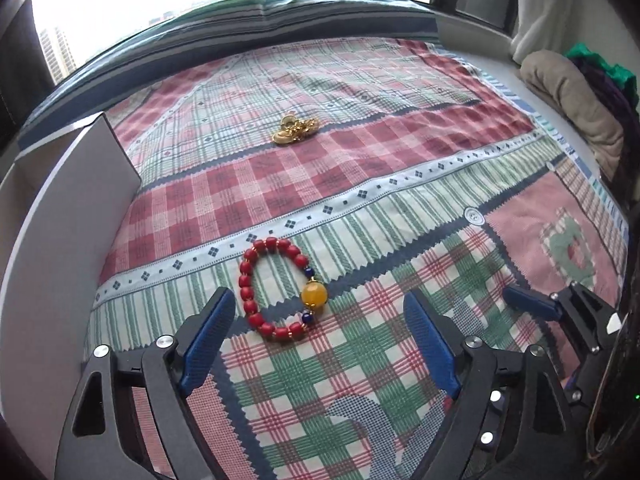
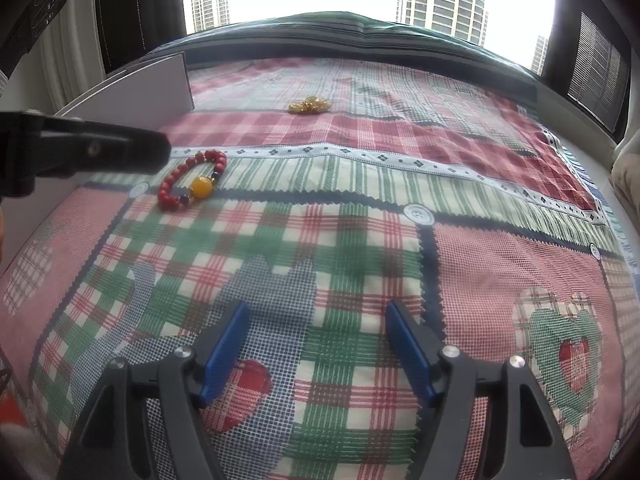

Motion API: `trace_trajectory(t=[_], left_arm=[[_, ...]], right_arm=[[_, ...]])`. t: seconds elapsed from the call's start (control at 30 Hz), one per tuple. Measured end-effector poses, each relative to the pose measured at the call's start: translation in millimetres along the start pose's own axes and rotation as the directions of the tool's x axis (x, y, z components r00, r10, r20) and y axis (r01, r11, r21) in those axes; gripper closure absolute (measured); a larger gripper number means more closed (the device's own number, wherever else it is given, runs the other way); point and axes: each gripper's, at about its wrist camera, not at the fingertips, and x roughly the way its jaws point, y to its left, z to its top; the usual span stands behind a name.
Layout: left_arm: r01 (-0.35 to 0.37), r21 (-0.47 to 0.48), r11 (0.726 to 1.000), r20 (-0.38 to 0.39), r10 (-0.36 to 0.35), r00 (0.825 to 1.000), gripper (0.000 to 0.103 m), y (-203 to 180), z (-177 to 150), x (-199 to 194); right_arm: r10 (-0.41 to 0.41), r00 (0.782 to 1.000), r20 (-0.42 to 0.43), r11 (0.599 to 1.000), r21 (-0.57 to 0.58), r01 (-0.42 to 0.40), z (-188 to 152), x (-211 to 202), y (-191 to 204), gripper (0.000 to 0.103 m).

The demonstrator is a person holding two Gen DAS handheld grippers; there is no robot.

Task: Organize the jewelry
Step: 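Grasp the red bead bracelet with amber bead with the left tool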

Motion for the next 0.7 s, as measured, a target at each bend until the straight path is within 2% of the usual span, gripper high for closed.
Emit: trace_trajectory(t=[0.07,0.17,0.37,0.4,0.47,0.5,0.57,0.7], left_arm=[[-0.006,0.011,1.0,-0.021,0.007,1.0,0.023,-1,3,19],[-0.004,0.017,1.0,-0.065,0.005,0.998,0.034,1,2,40],[0.031,0.031,0.999,-0.073,-0.028,0.997,0.04,3,2,43],[0.032,0.031,0.999,-0.078,-0.03,0.997,0.045,4,3,43],[0.044,0.028,0.999,-0.087,-0.041,0.995,0.068,7,5,41],[0.055,0.021,0.998,-0.094,-0.053,0.994,0.087,9,6,41],[0.082,-0.012,0.997,-0.101,-0.083,0.991,0.087,14,5,40],[0.088,-0.072,0.993,-0.083,-0.094,0.992,0.087,25,-6,31]], right_arm=[[0.0,1.0,0.0,1.0,0.0,0.0,0,0,0,0.031],[0.001,1.0,0.0,1.0,0.0,-0.001,0,0,0,0.031],[0.001,1.0,0.0,1.0,-0.001,-0.001,0,0,0,0.03],[0.001,1.0,0.0,1.0,0.0,-0.001,0,0,0,0.03],[0.001,1.0,0.0,1.0,0.0,-0.001,0,0,0,0.03],[0.001,1.0,0.0,1.0,0.0,-0.001,0,0,0,0.03],[0.001,1.0,0.0,1.0,0.0,-0.001,0,0,1,0.03],[0.001,1.0,0.0,1.0,0.0,-0.001,0,0,1,0.03]])
